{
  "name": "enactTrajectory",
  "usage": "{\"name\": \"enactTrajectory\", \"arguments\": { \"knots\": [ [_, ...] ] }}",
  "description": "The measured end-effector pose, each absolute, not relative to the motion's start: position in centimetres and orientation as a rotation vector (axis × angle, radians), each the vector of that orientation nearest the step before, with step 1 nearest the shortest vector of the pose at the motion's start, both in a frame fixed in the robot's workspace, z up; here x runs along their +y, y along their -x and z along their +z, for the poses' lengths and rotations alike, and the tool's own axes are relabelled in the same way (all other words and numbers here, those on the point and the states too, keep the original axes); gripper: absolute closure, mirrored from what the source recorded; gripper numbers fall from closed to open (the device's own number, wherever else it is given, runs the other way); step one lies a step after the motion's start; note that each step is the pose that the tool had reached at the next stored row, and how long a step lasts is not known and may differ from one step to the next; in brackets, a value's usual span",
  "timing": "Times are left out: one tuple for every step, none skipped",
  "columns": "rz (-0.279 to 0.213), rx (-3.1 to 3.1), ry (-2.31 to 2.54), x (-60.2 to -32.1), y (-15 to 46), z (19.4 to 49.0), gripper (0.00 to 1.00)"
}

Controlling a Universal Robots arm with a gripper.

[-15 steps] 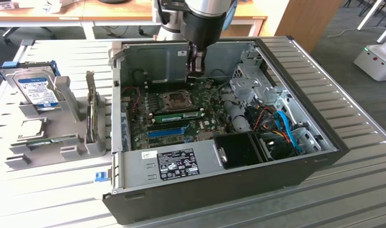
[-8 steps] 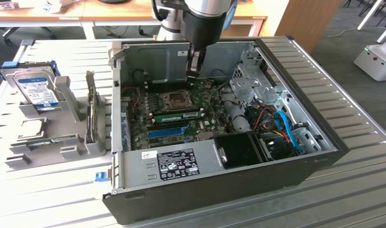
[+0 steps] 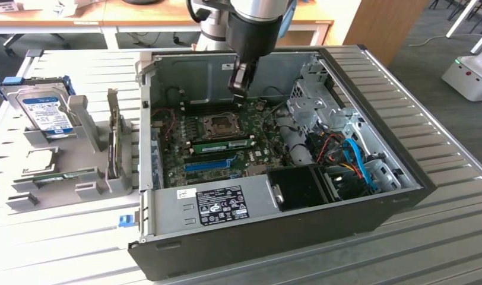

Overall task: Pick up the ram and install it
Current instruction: 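Press down the ram until it locks into place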

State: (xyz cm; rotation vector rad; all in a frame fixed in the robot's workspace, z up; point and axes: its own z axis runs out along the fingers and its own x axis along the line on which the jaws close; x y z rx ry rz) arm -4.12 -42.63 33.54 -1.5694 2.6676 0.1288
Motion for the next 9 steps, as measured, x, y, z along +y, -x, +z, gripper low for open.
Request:
{"name": "enactTrajectory", "arguments": {
  "knots": [
    [0.128, 2.68, 1.547, -42.63, 4.12, 33.53, 0.89],
    [0.128, 2.692, 1.525, -42.63, 4.12, 33.53, 0.89],
    [0.127, 2.704, 1.502, -42.63, 4.12, 33.53, 0.89],
    [0.126, 2.716, 1.478, -42.63, 4.12, 33.52, 0.89],
    [0.126, 2.728, 1.454, -42.63, 4.12, 33.52, 0.89],
    [0.125, 2.74, 1.43, -42.63, 4.12, 33.51, 0.89],
    [0.124, 2.752, 1.405, -42.63, 4.12, 33.5, 0.89],
    [0.124, 2.764, 1.381, -42.63, 4.12, 33.5, 0.89],
    [0.123, 2.775, 1.357, -42.63, 4.12, 33.5, 0.89]
  ]
}}
